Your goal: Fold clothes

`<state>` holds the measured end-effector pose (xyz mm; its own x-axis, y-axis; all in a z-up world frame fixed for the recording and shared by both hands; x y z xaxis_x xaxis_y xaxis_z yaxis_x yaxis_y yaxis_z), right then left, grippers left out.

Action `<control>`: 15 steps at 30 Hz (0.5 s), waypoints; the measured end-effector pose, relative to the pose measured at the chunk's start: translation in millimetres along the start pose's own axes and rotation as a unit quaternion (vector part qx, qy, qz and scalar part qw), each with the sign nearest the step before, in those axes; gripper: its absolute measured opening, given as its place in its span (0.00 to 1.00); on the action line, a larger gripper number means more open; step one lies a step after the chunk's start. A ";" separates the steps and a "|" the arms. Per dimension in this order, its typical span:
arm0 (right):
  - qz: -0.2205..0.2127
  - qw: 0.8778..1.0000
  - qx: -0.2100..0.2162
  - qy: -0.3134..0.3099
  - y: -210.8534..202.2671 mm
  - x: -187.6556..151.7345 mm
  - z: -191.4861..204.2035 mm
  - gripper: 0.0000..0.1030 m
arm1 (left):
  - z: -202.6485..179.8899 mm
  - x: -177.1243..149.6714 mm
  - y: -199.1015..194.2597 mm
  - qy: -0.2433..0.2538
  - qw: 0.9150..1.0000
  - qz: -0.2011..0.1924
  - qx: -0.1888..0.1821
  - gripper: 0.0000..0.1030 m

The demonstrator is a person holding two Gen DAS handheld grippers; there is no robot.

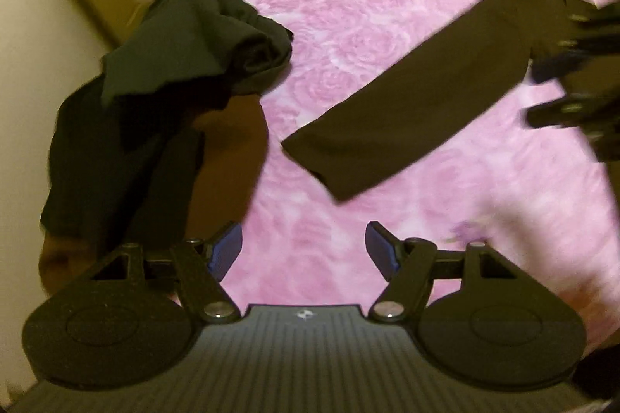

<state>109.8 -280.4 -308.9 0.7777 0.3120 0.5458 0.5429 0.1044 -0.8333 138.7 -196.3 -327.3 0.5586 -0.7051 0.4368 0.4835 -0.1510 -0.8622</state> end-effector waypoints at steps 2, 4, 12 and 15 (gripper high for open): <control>0.000 0.999 0.006 -0.040 43.2 9.9 22.1 0.35 | 6.0 -3.2 19.1 0.033 0.999 -0.003 0.000 0.64; 0.004 0.997 0.015 -0.081 77.2 11.8 40.5 0.35 | 13.3 -8.8 36.1 0.045 0.999 -0.001 0.002 0.64; 0.011 0.984 0.009 -0.178 163.0 15.7 77.4 0.35 | 34.3 -36.0 66.1 0.005 1.000 0.022 -0.014 0.64; 0.009 0.977 -0.001 -0.213 178.9 16.3 84.6 0.35 | 36.4 -39.3 69.4 -0.001 1.000 0.025 -0.018 0.64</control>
<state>192.9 -176.7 -456.6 0.5853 0.6783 0.4442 0.5307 0.0937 -0.8424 174.9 -153.9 -395.0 0.5831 -0.7104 0.3942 0.4305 -0.1414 -0.8915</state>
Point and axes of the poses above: each gripper's, at about its wrist camera, not at the fingertips, and y roughly the way its jaws point, z to its left, x to its top, the point moved 9 cm from there along y, roughly the way its jaws point, and after that the axes turned 1 degree about z, right-handed, at the moved point
